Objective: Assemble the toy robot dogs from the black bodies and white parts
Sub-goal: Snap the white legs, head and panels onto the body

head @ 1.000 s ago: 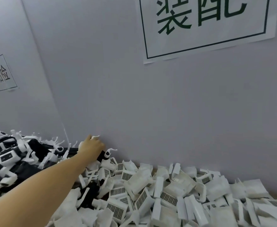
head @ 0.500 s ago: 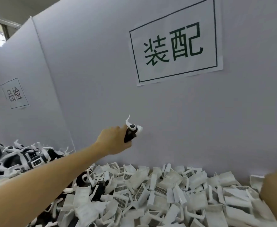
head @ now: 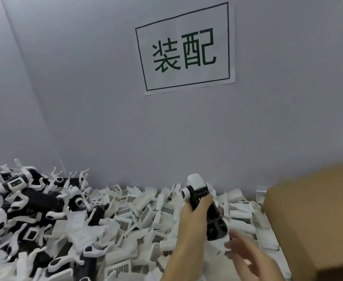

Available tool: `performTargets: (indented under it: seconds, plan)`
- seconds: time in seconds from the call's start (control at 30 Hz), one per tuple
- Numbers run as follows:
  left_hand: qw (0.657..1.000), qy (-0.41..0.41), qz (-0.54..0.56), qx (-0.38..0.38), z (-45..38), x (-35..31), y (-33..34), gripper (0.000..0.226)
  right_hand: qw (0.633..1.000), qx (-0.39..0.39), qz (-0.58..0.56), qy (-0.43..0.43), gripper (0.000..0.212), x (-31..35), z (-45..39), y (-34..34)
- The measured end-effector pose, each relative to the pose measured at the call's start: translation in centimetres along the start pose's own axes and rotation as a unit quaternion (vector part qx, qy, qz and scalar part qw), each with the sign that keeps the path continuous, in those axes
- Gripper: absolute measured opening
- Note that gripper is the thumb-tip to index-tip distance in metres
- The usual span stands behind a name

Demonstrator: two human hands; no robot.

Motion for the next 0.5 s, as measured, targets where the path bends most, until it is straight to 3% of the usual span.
performTargets:
  seconds: [0.17, 0.4, 0.5]
  plan:
    - [0.988, -0.057, 0.127, 0.06, -0.2, 2.4, 1.5, 0.033, 0.998, 0.018, 0.003, -0.06, 0.063, 0.7, 0.9, -0.7]
    - [0.991, -0.06, -0.008, 0.117, -1.4, 4.8, 2.2, 0.035, 0.996, -0.029, 0.061, -0.061, 0.08, -0.7, 0.2, -1.0]
    - [0.989, -0.059, -0.04, 0.133, -1.5, 5.7, 2.5, 0.026, 0.993, -0.034, 0.09, -0.071, 0.061, -1.4, 0.0, -1.1]
Point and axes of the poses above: each hand's wrist, its own z-axis away from the middle knuckle, its own y-axis out of the palm, x = y × z, the point moved 3 cm from there along -z, towards the middle knuckle, and after that the axes turned 10 degrees about -y, right-handed, at the moved point
